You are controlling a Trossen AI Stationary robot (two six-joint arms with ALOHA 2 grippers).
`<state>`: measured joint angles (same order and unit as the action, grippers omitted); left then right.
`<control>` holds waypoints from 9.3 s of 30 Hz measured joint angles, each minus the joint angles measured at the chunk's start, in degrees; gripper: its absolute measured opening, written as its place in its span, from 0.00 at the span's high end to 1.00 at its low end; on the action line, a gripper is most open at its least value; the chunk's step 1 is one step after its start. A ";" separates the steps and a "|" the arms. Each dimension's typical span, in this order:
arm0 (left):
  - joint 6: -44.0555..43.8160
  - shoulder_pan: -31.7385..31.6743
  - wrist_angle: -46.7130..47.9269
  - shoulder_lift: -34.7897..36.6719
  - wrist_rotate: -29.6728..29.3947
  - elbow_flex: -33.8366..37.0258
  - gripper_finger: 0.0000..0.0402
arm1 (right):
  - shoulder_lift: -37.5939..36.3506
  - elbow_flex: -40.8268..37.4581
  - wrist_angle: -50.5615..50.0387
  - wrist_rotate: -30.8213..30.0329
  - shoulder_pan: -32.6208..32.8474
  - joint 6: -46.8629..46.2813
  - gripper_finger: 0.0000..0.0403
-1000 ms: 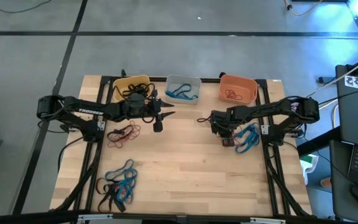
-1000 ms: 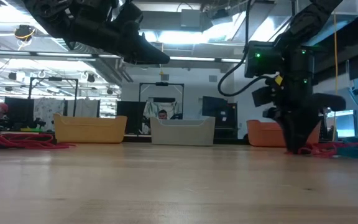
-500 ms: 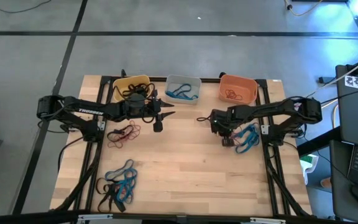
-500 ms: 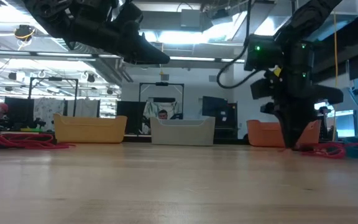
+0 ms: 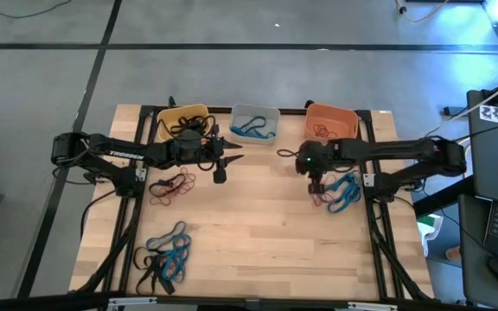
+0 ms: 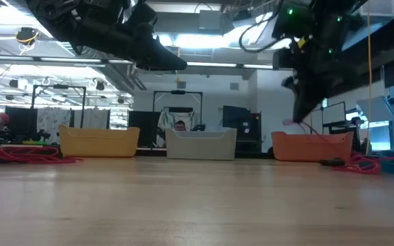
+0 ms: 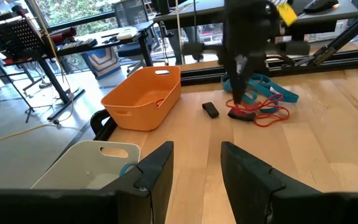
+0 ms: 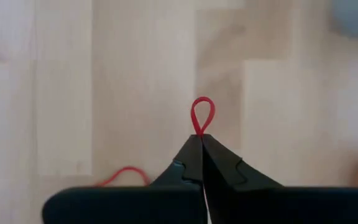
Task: Sort rubber bands into baskets
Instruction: Put the red rubber band into the orange bin, then put the black rubber band into the yellow bin
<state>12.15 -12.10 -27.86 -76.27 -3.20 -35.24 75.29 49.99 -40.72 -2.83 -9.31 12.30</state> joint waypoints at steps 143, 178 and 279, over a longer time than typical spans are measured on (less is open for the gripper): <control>-0.22 -0.02 0.24 0.02 0.00 0.02 0.68 | 20.62 1.78 -5.54 6.08 11.16 -47.87 0.54; -0.26 -0.02 0.26 0.02 0.00 0.02 0.68 | -1.23 1.58 -9.06 -13.52 10.30 -38.73 0.99; -56.11 13.96 86.07 13.31 -17.19 -5.28 0.68 | -6.78 -14.86 37.32 -7.25 2.96 -18.31 0.41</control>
<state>-43.97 1.86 58.21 -62.96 -20.39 -40.53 68.51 35.14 -3.40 -10.08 -6.35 -6.01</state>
